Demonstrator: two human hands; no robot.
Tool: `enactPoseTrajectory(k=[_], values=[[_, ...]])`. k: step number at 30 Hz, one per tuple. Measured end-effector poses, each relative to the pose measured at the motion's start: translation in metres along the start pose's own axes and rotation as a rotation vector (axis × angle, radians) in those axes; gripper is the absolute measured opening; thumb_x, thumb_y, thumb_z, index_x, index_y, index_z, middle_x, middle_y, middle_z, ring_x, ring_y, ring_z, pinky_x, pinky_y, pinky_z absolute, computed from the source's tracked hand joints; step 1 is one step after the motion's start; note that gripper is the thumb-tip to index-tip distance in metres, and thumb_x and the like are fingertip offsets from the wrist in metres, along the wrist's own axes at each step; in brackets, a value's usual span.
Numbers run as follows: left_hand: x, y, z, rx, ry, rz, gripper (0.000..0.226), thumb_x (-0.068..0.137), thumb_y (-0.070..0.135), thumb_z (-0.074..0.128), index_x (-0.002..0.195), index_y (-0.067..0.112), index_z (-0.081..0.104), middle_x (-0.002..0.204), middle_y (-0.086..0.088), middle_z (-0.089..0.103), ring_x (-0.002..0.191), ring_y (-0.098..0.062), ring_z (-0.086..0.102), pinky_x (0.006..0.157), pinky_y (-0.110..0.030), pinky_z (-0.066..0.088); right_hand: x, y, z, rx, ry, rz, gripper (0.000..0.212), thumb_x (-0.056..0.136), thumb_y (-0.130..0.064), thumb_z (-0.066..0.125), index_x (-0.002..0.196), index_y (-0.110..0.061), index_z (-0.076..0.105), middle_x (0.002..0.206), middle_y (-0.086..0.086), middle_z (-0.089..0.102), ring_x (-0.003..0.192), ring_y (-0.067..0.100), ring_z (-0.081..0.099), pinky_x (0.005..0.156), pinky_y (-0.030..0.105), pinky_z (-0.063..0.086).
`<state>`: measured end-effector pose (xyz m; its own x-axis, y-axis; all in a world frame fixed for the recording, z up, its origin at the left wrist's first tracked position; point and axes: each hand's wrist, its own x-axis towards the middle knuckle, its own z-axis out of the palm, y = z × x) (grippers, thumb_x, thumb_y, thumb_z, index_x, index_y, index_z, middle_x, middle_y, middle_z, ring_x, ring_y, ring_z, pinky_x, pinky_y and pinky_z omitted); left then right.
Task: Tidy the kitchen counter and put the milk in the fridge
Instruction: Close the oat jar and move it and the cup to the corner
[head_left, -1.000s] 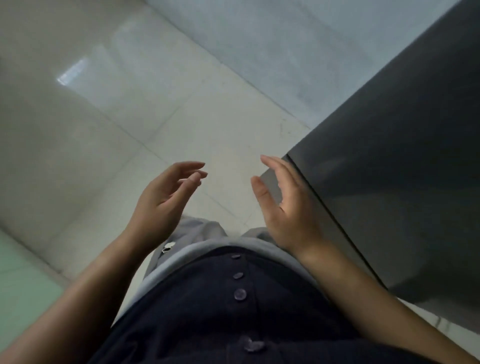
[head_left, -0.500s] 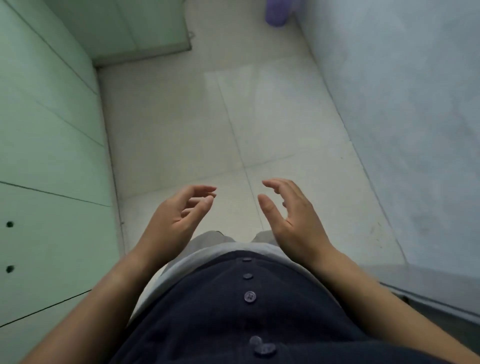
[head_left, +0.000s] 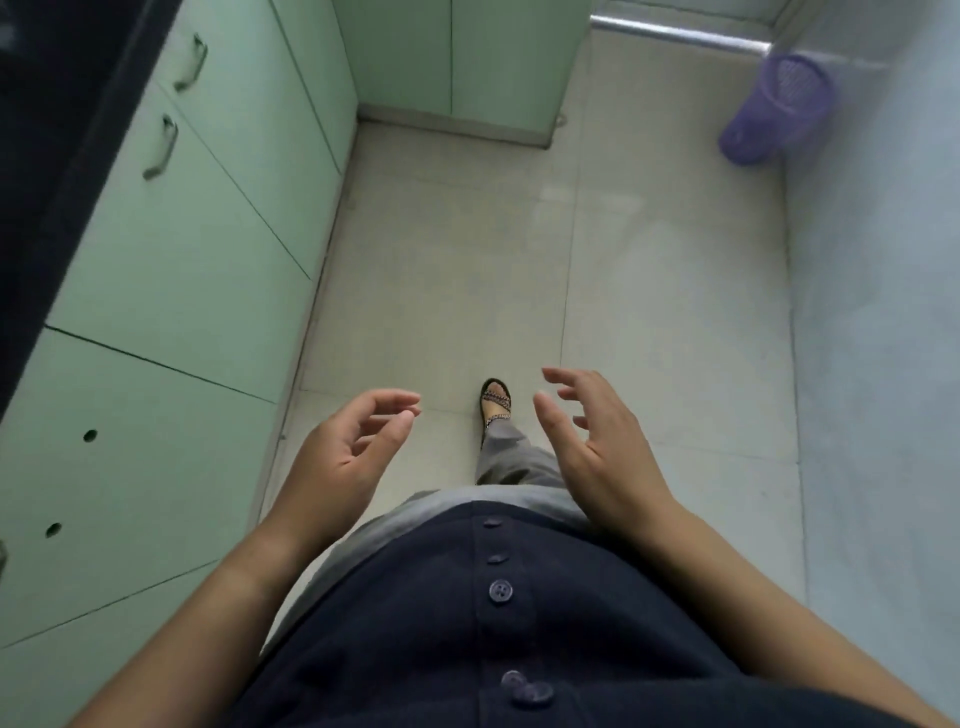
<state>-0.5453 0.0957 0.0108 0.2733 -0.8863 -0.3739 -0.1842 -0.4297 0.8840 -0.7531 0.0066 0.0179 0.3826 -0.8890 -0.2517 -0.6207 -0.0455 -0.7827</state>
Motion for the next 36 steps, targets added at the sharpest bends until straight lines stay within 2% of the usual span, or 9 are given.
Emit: enactPoseTrajectory(k=[4, 11, 17, 22, 26, 31, 36], values=[[0.084, 0.045, -0.006, -0.036, 0.085, 0.007, 0.025, 0.077, 0.051, 0.051, 0.097, 0.039, 0.061, 0.099, 0.021, 0.067, 0.094, -0.001, 0.062, 0.075, -0.005, 0.043, 0.108, -0.025, -0.033, -0.02, -0.03, -0.087, 0.048, 0.088, -0.049, 0.038, 0.125, -0.02, 0.05, 0.122, -0.011, 0.05, 0.116, 0.006, 0.047, 0.1, 0.035, 0.042], [0.176, 0.088, -0.027, -0.114, 0.241, -0.01, 0.034, 0.074, 0.053, 0.05, 0.1, 0.034, 0.062, 0.099, 0.008, 0.068, 0.096, -0.003, 0.062, 0.082, -0.011, 0.046, 0.246, -0.061, -0.053, -0.061, -0.172, -0.225, 0.048, 0.089, -0.052, 0.037, 0.121, -0.02, 0.052, 0.121, -0.006, 0.053, 0.113, 0.006, 0.049, 0.098, 0.035, 0.043], [0.228, 0.089, -0.067, -0.166, 0.375, -0.107, 0.03, 0.073, 0.055, 0.05, 0.097, 0.042, 0.062, 0.101, 0.015, 0.068, 0.097, -0.003, 0.062, 0.083, -0.018, 0.046, 0.326, -0.091, -0.027, -0.117, -0.368, -0.241, 0.041, 0.091, -0.047, 0.038, 0.118, -0.021, 0.054, 0.116, -0.011, 0.054, 0.111, 0.005, 0.05, 0.098, 0.033, 0.043], [0.296, 0.091, -0.128, -0.181, 0.471, -0.123, 0.03, 0.075, 0.053, 0.05, 0.099, 0.04, 0.062, 0.101, 0.017, 0.067, 0.097, -0.002, 0.062, 0.08, -0.014, 0.047, 0.419, -0.141, 0.009, -0.173, -0.433, -0.329, 0.038, 0.092, -0.046, 0.041, 0.116, -0.021, 0.056, 0.115, -0.012, 0.054, 0.111, 0.004, 0.05, 0.096, 0.03, 0.043], [0.359, 0.1, -0.198, -0.164, 0.504, -0.103, 0.023, 0.082, 0.045, 0.05, 0.101, 0.039, 0.061, 0.102, 0.015, 0.066, 0.1, -0.002, 0.06, 0.084, -0.02, 0.046, 0.503, -0.207, 0.045, -0.194, -0.423, -0.408, 0.04, 0.091, -0.048, 0.041, 0.117, -0.021, 0.056, 0.118, -0.007, 0.057, 0.11, 0.006, 0.051, 0.094, 0.029, 0.044], [0.413, 0.117, -0.29, -0.168, 0.594, -0.065, 0.03, 0.077, 0.054, 0.049, 0.101, 0.039, 0.061, 0.104, 0.011, 0.066, 0.101, -0.003, 0.06, 0.086, -0.022, 0.046, 0.577, -0.294, 0.087, -0.146, -0.446, -0.513, 0.049, 0.088, -0.055, 0.037, 0.117, -0.021, 0.056, 0.119, -0.006, 0.057, 0.11, 0.007, 0.052, 0.093, 0.031, 0.045], [0.441, 0.114, -0.336, -0.212, 0.695, -0.128, 0.019, 0.082, 0.042, 0.053, 0.098, 0.04, 0.062, 0.1, 0.011, 0.067, 0.097, -0.001, 0.061, 0.08, -0.018, 0.048, 0.625, -0.337, 0.125, -0.157, -0.542, -0.551, 0.048, 0.087, -0.056, 0.037, 0.116, -0.022, 0.056, 0.116, -0.009, 0.058, 0.108, 0.006, 0.053, 0.092, 0.031, 0.046]])
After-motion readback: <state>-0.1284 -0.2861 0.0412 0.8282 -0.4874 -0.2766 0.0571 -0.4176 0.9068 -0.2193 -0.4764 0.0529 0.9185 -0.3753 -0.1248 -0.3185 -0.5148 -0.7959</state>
